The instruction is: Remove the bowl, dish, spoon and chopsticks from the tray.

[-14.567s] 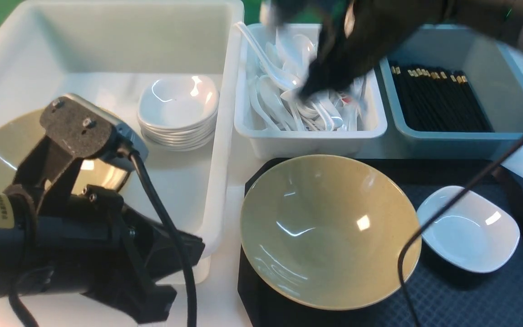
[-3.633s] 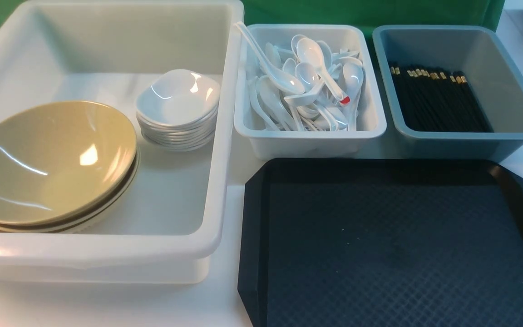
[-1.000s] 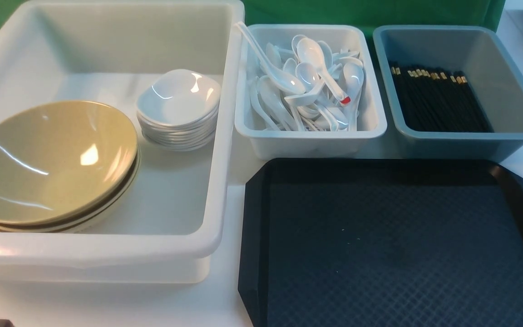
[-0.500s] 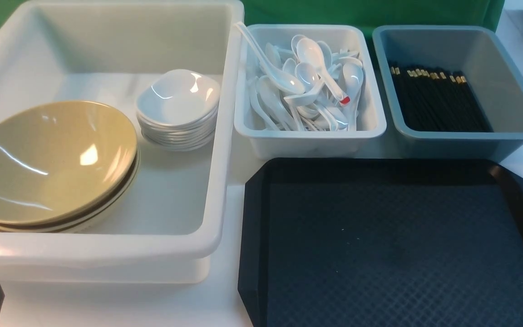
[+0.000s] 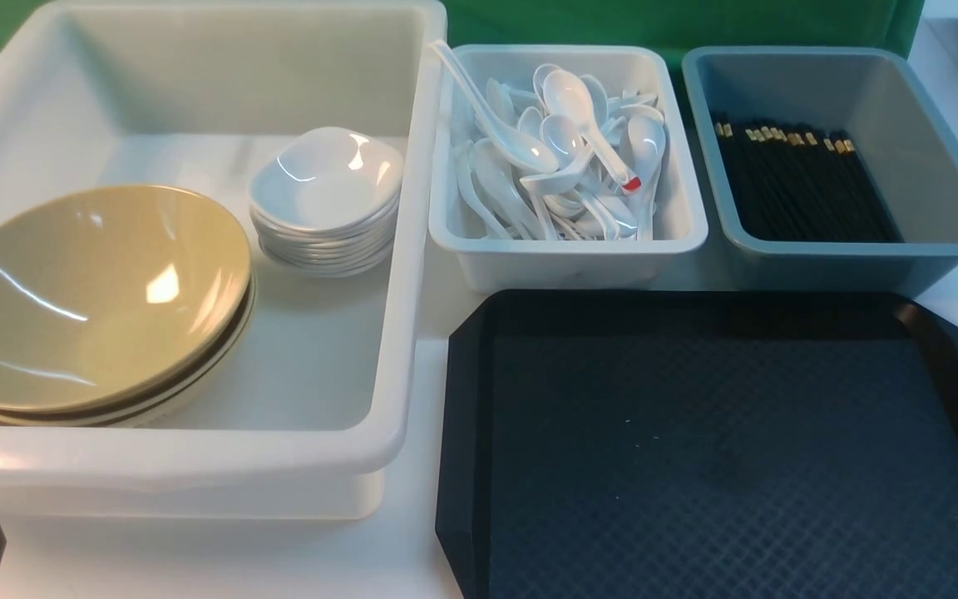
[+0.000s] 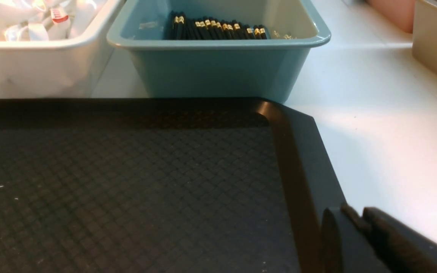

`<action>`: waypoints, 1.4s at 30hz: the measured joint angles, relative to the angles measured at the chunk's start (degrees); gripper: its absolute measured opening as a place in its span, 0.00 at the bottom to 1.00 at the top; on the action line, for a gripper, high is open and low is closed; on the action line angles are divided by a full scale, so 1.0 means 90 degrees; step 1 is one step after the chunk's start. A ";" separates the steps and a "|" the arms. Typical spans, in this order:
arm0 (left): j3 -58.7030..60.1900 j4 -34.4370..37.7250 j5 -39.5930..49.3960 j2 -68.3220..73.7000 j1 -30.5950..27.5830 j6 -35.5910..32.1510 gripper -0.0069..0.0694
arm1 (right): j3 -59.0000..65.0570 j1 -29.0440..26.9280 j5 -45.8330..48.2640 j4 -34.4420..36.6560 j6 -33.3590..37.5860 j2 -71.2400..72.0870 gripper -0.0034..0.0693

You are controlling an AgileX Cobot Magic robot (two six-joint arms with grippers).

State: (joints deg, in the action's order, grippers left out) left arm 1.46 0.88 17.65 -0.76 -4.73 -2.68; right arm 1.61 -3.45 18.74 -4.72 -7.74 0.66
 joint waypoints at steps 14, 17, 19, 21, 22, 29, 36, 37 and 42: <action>0.0000 0.0161 0.0000 0.0000 0.0000 0.0000 0.08 | 0.0000 0.0000 0.0000 0.0000 0.0000 0.0000 0.21; 0.0000 0.0167 0.0000 0.0000 0.0000 0.0000 0.08 | 0.0000 0.0000 0.0000 0.0000 0.0000 0.0000 0.20; 0.0000 0.0173 0.0000 0.0000 0.0000 0.0000 0.08 | 0.0000 0.0000 0.0000 0.0000 0.0000 0.0000 0.21; 0.0000 0.0173 0.0000 0.0000 0.0000 0.0000 0.08 | 0.0000 0.0000 0.0000 0.0000 0.0000 0.0000 0.21; 0.0000 0.0173 0.0000 0.0000 0.0000 0.0000 0.08 | 0.0000 0.0000 0.0000 0.0000 0.0000 0.0000 0.21; 0.0000 0.0178 0.0000 0.0000 0.0000 0.0000 0.08 | 0.0000 0.0000 0.0000 0.0000 0.0000 0.0000 0.22; 0.0000 0.0178 0.0000 0.0000 0.0000 0.0000 0.08 | 0.0000 0.0000 0.0000 0.0000 0.0000 0.0000 0.23; 0.0000 0.0180 0.0000 0.0000 0.0000 0.0000 0.08 | 0.0000 0.0000 0.0000 0.0000 0.0000 0.0000 0.23; 0.0000 0.0180 0.0000 0.0000 0.0000 0.0000 0.08 | 0.0000 0.0000 0.0000 0.0000 0.0000 0.0000 0.24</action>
State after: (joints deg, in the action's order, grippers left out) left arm 1.46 2.50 17.65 -0.76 -4.73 -2.68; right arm 1.61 -3.45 18.74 -4.72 -7.74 0.66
